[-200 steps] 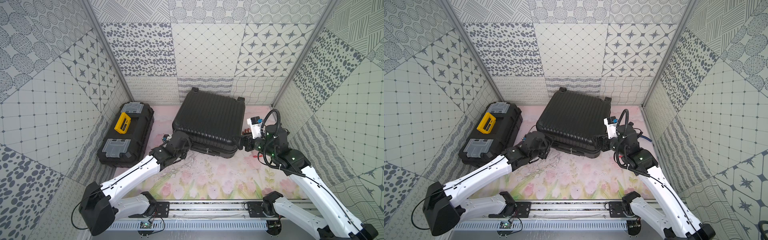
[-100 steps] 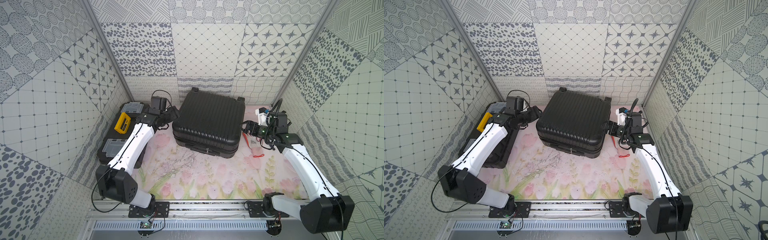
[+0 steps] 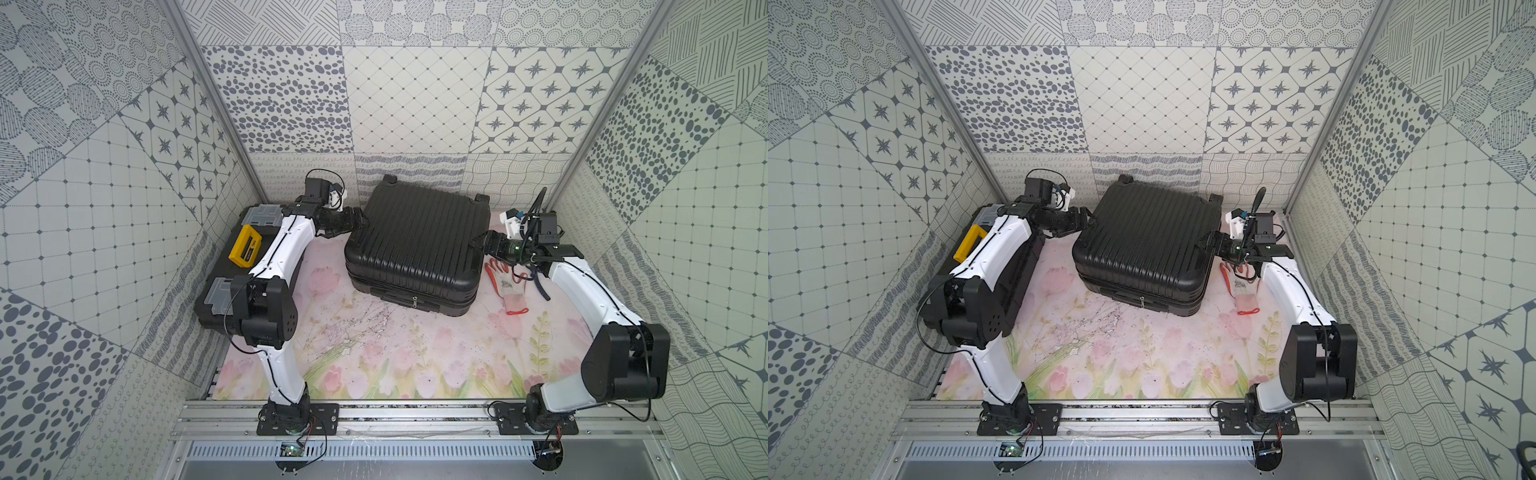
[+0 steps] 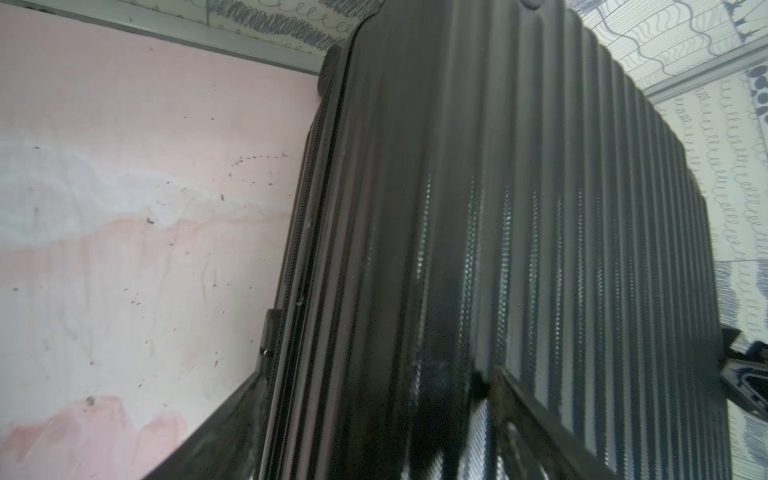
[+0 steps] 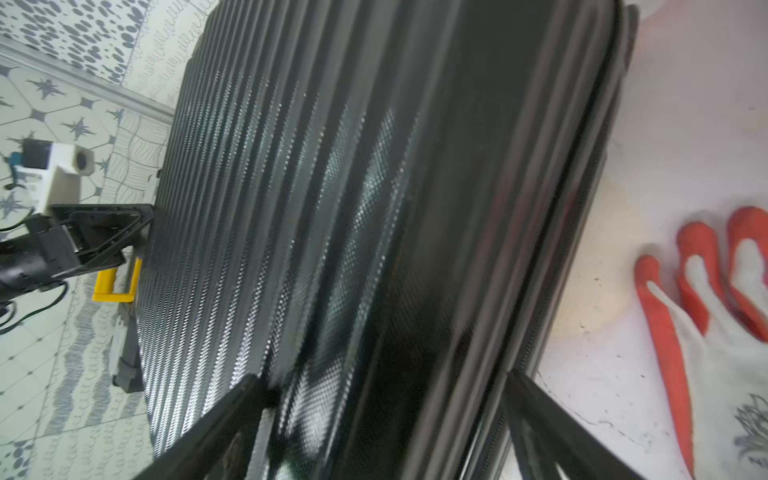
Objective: Close the suitcase zippers
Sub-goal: Adjust the suitcase at the center of the board.
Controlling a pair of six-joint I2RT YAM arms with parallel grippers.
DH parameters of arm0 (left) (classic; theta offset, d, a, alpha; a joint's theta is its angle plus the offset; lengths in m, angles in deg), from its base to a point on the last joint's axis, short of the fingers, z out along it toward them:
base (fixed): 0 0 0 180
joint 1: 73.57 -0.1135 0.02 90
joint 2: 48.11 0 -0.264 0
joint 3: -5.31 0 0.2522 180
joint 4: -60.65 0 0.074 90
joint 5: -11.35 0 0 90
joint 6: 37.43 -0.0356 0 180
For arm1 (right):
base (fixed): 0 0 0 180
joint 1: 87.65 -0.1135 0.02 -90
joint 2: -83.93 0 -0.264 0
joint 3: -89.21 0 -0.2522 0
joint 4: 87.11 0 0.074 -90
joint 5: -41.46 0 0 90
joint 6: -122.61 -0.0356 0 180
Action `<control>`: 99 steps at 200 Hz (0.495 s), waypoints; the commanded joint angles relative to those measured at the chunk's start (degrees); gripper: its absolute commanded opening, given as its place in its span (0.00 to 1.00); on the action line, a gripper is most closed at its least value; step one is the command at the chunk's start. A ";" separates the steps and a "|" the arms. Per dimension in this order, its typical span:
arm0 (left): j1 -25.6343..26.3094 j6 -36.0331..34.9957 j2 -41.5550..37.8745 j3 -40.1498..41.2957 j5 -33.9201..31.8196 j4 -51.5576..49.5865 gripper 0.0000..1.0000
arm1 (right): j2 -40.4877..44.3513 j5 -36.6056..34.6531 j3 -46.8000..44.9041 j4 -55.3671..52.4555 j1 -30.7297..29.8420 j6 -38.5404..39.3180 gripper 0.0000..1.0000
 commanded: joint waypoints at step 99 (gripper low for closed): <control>6.14 -2.84 -10.48 19.03 12.96 -9.90 0.77 | -12.09 13.43 10.07 -4.01 0.14 10.50 0.91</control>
